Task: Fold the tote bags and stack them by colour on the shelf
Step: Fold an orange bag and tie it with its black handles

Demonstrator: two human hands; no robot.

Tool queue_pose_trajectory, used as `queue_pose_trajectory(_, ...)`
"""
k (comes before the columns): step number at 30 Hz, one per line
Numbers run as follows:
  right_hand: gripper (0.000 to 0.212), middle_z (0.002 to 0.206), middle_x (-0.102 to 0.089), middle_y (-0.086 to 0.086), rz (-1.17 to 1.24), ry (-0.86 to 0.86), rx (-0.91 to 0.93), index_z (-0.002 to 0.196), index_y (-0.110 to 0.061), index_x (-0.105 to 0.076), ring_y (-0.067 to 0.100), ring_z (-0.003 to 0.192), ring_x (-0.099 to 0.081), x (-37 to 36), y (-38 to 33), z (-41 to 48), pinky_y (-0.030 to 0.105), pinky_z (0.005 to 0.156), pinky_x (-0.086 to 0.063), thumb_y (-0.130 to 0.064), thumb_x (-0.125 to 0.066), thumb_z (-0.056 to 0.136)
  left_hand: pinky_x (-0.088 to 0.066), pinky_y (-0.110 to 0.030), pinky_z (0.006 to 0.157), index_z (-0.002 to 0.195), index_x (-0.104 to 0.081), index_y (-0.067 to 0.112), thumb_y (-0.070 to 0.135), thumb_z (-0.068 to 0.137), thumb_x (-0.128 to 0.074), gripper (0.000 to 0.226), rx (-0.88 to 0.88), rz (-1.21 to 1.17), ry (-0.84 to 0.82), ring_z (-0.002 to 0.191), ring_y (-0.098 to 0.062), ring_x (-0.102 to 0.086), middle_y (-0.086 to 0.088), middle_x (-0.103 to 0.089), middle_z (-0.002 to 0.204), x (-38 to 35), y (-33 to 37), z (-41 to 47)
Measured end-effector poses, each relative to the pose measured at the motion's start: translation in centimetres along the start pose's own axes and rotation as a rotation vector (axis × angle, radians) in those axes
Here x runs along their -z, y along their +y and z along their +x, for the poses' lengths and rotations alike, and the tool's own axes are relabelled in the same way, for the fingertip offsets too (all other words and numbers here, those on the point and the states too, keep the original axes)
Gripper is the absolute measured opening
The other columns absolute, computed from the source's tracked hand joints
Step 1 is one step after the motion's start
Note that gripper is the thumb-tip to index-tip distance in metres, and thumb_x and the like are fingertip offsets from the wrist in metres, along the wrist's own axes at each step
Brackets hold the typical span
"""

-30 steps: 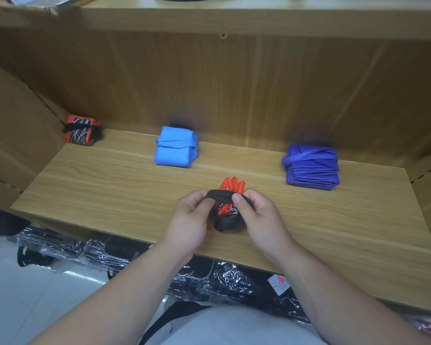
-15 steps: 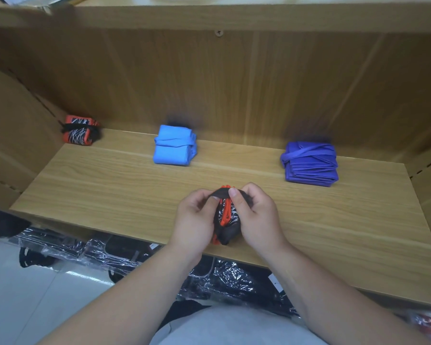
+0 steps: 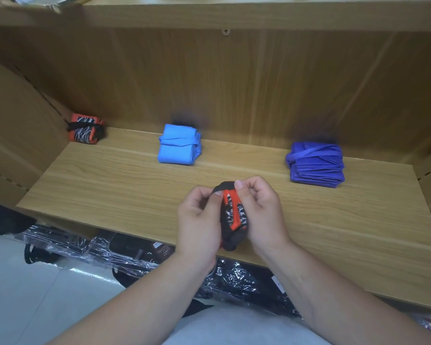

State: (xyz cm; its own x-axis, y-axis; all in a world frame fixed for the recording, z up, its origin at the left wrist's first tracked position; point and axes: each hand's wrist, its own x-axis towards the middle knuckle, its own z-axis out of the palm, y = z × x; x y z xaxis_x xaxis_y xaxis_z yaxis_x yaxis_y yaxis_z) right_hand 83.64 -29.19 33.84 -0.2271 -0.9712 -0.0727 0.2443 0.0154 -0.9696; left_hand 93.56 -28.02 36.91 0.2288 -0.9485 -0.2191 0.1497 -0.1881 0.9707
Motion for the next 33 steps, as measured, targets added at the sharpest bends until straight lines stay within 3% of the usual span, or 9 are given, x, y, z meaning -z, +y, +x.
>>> queue_pose_trajectory(6, 0.023, 0.069, -0.051, 0.014, 0.115, 0.049, -0.038, 0.077, -0.017, -0.053, 0.022, 0.063, -0.043, 0.2, -0.8, 0.1, 0.032, 0.052, -0.036, -0.031, -0.067, 0.088, -0.048, -0.022, 0.06, 0.079, -0.067, 0.012, 0.013, 0.092, -0.071, 0.013, -0.147, 0.091, -0.031, 0.062, -0.005, -0.059, 0.006, -0.066, 0.065, -0.6, 0.2, -0.6)
queue_pose_trajectory(11, 0.019, 0.069, -0.064, 0.003, 0.029, -0.005, -0.02, 0.087, -0.007, -0.065, 0.016, 0.065, -0.055, 0.4, -1.8, 0.0, 0.028, 0.057, -0.046, -0.02, -0.062, 0.1, -0.047, -0.024, 0.055, 0.079, -0.063, 0.01, 0.011, 0.099, -0.061, 0.02, -0.095, 0.056, -0.1, 0.059, -0.01, -0.056, 0.002, -0.062, 0.064, 0.0, 1.3, 0.4)
queue_pose_trajectory(15, 0.024, 0.069, -0.061, -0.003, -0.059, -0.114, -0.072, 0.083, -0.006, -0.065, 0.009, 0.065, -0.052, 0.9, -2.5, -0.1, 0.023, 0.062, -0.044, -0.021, -0.06, 0.1, -0.048, -0.027, 0.052, 0.08, -0.061, 0.01, 0.011, 0.098, -0.059, 0.018, 0.005, -0.019, -0.214, 0.057, -0.015, -0.055, -0.005, -0.061, 0.066, 1.5, 1.9, 1.2)
queue_pose_trajectory(19, 0.024, 0.077, -0.064, 0.004, 0.091, -0.101, -0.226, 0.083, -0.012, -0.068, 0.019, 0.076, -0.055, 0.4, -2.6, -0.7, 0.031, 0.073, -0.045, -0.027, -0.059, 0.1, -0.051, -0.025, 0.048, 0.078, -0.058, 0.01, 0.012, 0.094, -0.06, 0.016, 0.099, -0.126, -0.277, 0.052, -0.014, -0.058, -0.005, -0.062, 0.064, 1.6, 2.1, 1.3)
queue_pose_trajectory(22, 0.022, 0.078, -0.066, 0.006, 0.247, -0.054, -0.316, 0.079, -0.018, -0.069, 0.024, 0.081, -0.057, -0.3, -2.6, -1.1, 0.038, 0.079, -0.046, -0.027, -0.061, 0.098, -0.05, -0.024, 0.048, 0.078, -0.057, 0.01, 0.016, 0.089, -0.063, 0.013, 0.053, -0.125, -0.294, 0.052, -0.012, -0.056, -0.003, -0.061, 0.063, 1.4, 2.3, 1.3)
queue_pose_trajectory(26, 0.028, 0.069, -0.06, 0.001, 0.158, 0.085, -0.108, 0.072, -0.022, -0.065, 0.017, 0.067, -0.054, -0.8, -2.8, -0.8, 0.035, 0.064, -0.045, -0.028, -0.062, 0.099, -0.046, -0.021, 0.054, 0.089, -0.057, 0.013, 0.023, 0.101, -0.055, 0.016, -0.073, 0.125, -0.283, 0.06, -0.009, -0.054, 0.004, -0.059, 0.068, 0.8, 2.3, 0.8)
queue_pose_trajectory(28, 0.026, 0.068, -0.059, -0.006, -0.101, 0.106, 0.153, 0.073, -0.023, -0.06, 0.013, 0.065, -0.053, -0.3, -2.7, -0.3, 0.034, 0.063, -0.045, -0.032, -0.06, 0.097, -0.052, -0.026, 0.061, 0.103, -0.062, 0.022, 0.041, 0.104, -0.047, 0.024, 0.073, 0.201, -0.316, 0.07, -0.01, -0.064, 0.005, -0.069, 0.079, 0.7, 2.6, 0.6)
queue_pose_trajectory(30, 0.023, 0.071, -0.062, -0.008, -0.316, 0.097, 0.34, 0.076, -0.023, -0.058, 0.008, 0.066, -0.056, 0.1, -2.5, -0.1, 0.028, 0.064, -0.047, -0.032, -0.058, 0.097, -0.06, -0.04, 0.067, 0.113, -0.065, 0.03, 0.053, 0.104, -0.041, 0.034, 0.306, 0.151, -0.387, 0.079, -0.016, -0.072, -0.001, -0.076, 0.092, 0.6, 3.0, 0.4)
queue_pose_trajectory(33, 0.024, 0.069, -0.059, -0.01, -0.334, 0.047, 0.349, 0.077, -0.022, -0.057, 0.006, 0.065, -0.054, 0.1, -2.5, -0.3, 0.024, 0.064, -0.045, -0.027, -0.059, 0.1, -0.058, -0.045, 0.074, 0.107, -0.07, 0.03, 0.05, 0.105, -0.042, 0.035, 0.318, 0.058, -0.353, 0.083, -0.021, -0.071, -0.007, -0.075, 0.097, 0.7, 3.0, 0.4)
